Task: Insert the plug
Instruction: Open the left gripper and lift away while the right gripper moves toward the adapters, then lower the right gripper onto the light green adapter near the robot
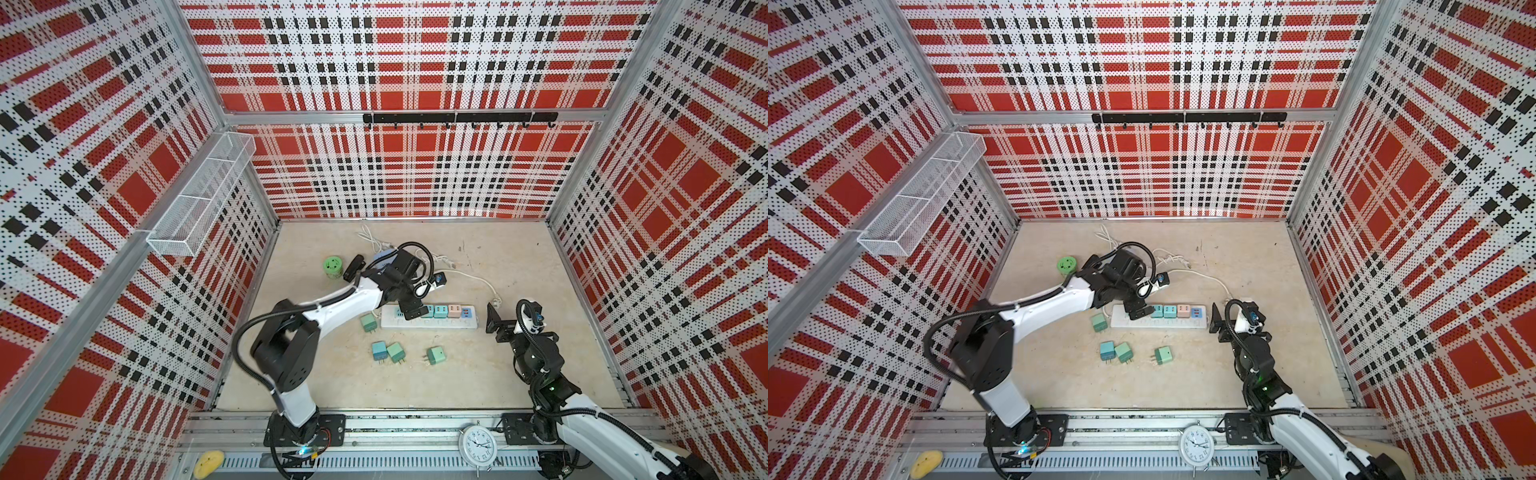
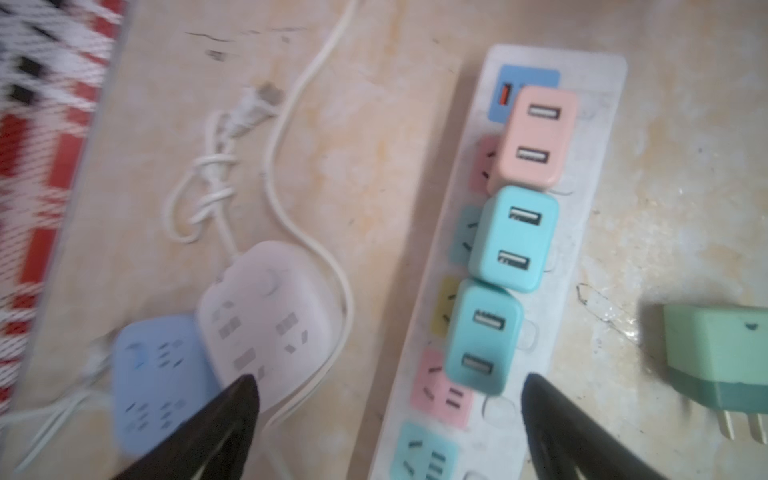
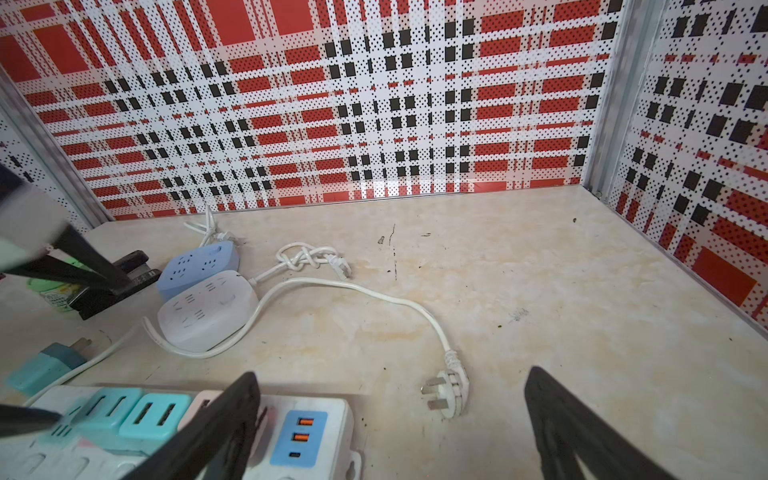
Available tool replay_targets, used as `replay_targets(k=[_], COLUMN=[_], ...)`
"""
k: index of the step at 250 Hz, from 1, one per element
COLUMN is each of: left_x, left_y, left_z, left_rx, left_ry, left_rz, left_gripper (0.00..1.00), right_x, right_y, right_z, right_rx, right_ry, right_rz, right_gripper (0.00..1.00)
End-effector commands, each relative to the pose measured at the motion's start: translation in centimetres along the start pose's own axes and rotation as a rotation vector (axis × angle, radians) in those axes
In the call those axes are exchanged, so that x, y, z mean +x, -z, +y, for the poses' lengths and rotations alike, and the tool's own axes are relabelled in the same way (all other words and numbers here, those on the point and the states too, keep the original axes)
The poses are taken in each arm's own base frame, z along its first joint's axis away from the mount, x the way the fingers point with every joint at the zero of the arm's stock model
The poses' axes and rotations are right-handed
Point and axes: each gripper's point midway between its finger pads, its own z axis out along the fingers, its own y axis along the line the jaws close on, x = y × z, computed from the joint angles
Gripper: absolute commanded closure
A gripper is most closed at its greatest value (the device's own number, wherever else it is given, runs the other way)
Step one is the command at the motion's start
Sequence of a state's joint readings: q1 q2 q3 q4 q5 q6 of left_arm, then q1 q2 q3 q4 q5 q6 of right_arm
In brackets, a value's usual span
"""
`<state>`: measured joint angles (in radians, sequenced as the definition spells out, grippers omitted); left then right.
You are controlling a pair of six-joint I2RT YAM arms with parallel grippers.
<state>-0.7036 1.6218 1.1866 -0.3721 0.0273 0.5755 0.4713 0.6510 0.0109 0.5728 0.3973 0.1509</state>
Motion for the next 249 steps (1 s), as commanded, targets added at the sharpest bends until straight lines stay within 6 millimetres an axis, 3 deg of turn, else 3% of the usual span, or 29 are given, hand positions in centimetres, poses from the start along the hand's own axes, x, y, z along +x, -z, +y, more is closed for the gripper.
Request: replay_targets(k=[1, 29, 50, 92, 116, 134, 146, 160, 176, 212, 249], left_x=[-3.2, -1.0, 1.9, 4.3, 6.2, 6.5, 6.9, 8.3, 8.1, 11.1, 10.6], left_y=[7.8, 13.5, 15.4, 15.9, 15.9, 15.5, 15.3, 15.2, 14.6, 14.6, 14.8], left_z=[7.4, 8.1, 7.3, 4.1, 3.5, 3.1, 3.6, 4.4, 4.2, 5.1, 4.7], left_rx=[-0.392, -0.452, -0.456, -0.334, -0.441, -0.470, -0.506, -0.536, -0.490, -0.571, -0.511], left_ry=[0.367, 0.630, 0.864, 0.983, 1.017, 0.942, 0.917, 1.023, 1.054, 1.195, 1.179], left_rz=[-0.263, -0.416, -0.495, -0.647, -0.637, -0.621, -0.600, -0.568, -0.602, -0.614, -0.633], left_gripper=[0.01, 0.01, 0.01, 0.01, 0.01, 0.01, 0.01, 0.01, 0.01, 0.01, 0.01], right_x=[-2.0, -1.9, -1.6, -1.3, -0.8, 0.0, 0.4, 1.2, 1.9, 2.7, 3.7], right_y=[-0.2, -0.3, -0.8, -1.2, -0.3, 0.8, 1.6, 2.6, 3.6, 5.0, 5.3], right_z=[-1.5, -2.5, -1.0, -0.5, 2.7, 4.9, 6.3, 7.3, 8.5, 11.2, 12.7], right_rx=[0.098, 0.161, 0.084, 0.104, -0.038, -0.100, -0.128, -0.119, -0.121, -0.132, -0.083], right_ry=[-0.063, -0.121, -0.101, -0.142, -0.256, -0.315, -0.308, -0.295, -0.282, -0.253, -0.204], right_rz=[-0.061, -0.067, -0.025, 0.140, 0.270, 0.358, 0.404, 0.439, 0.448, 0.453, 0.478], right_gripper=[0.00, 0.00, 0.00, 0.01, 0.13, 0.16, 0.18, 0.19, 0.19, 0.19, 0.18])
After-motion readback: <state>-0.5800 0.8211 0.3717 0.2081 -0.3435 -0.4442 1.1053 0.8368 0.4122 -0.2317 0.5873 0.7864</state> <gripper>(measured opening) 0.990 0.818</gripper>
